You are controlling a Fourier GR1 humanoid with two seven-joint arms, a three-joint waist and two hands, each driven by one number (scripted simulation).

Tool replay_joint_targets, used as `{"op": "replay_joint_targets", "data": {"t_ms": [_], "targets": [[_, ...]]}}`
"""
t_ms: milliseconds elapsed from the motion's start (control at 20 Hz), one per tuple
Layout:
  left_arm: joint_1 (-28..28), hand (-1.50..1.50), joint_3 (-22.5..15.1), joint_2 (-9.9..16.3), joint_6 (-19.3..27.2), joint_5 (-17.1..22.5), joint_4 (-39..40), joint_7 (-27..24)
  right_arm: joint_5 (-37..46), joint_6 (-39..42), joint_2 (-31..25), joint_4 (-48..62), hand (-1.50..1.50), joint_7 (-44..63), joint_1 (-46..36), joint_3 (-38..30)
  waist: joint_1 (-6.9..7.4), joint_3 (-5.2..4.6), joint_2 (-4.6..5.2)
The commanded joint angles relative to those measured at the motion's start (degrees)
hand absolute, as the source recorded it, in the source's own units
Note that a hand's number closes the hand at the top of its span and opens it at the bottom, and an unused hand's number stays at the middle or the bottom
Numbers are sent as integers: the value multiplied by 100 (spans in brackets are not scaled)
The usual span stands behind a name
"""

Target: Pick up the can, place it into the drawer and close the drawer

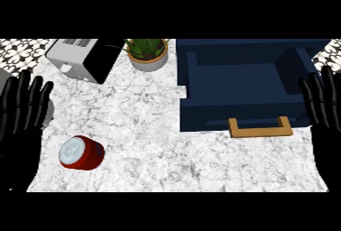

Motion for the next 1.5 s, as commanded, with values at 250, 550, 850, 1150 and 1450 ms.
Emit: {"op": "replay_joint_targets", "data": {"t_ms": [250,550,850,1150,1450], "targets": [[888,-150,692,-641,2538,-1926,-489,385,-36,-221,182,-172,-150,2,238,-130,392,-36,-77],[1906,-150,106,-651,4713,-1839,-375,1722,12,-520,194,53,-150,1029,804,-371,259,-50,-48],[1997,-150,-1553,-654,5987,-3995,-952,3279,-103,-447,45,-4,-150,1242,603,-511,158,-37,-26],[1614,-150,-2061,-654,6236,-5423,-717,4509,-191,-293,91,346,-150,723,779,-667,170,-44,-23],[1349,-150,-1763,-655,6249,-4795,-2,4378,-110,-317,201,194,-150,740,865,-615,193,-55,-31]]}}
